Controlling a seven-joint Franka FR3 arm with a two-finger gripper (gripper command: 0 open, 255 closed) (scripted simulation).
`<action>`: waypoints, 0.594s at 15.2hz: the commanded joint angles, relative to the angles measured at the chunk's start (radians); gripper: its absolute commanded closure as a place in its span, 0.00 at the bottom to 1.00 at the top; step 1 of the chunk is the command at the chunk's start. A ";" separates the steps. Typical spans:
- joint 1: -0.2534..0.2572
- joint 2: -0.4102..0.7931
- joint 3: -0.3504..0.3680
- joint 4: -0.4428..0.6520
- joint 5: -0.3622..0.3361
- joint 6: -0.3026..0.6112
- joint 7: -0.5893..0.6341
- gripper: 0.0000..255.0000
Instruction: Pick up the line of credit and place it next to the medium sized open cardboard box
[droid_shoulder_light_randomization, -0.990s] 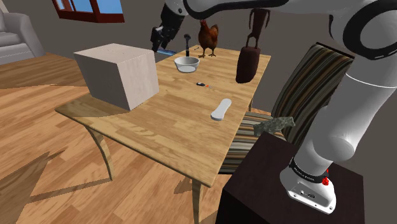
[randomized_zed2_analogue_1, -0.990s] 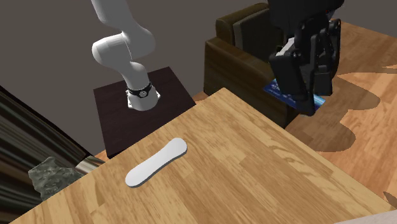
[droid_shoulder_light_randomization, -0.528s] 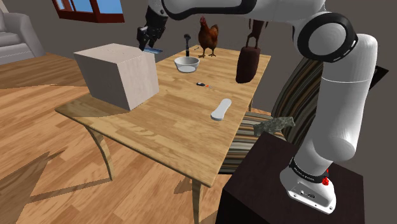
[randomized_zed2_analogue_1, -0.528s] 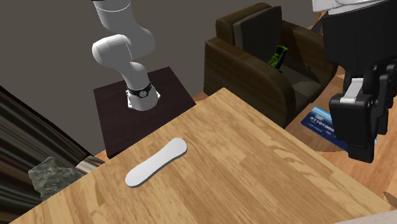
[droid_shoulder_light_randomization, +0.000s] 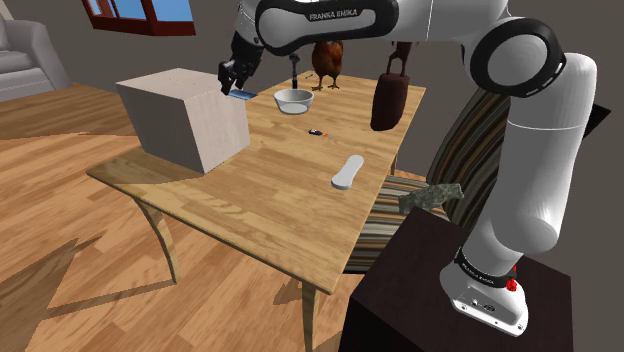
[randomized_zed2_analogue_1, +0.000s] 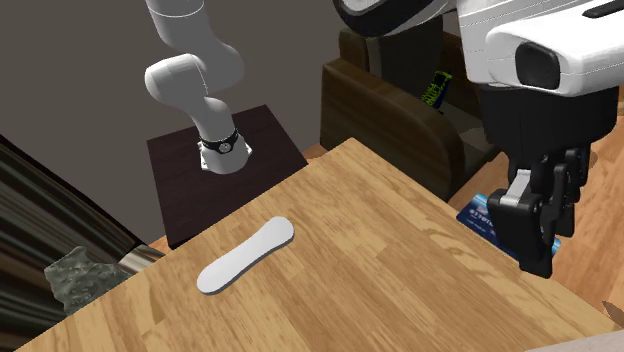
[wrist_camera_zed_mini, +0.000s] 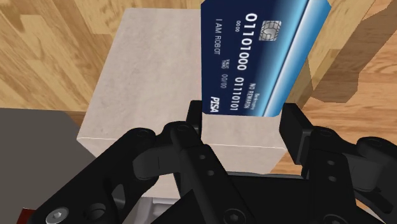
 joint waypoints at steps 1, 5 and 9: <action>0.000 0.000 -0.001 -0.024 -0.002 0.025 0.002 1.00; -0.002 -0.003 -0.002 -0.082 -0.004 0.080 0.006 1.00; -0.003 -0.001 -0.004 -0.134 -0.008 0.133 0.011 1.00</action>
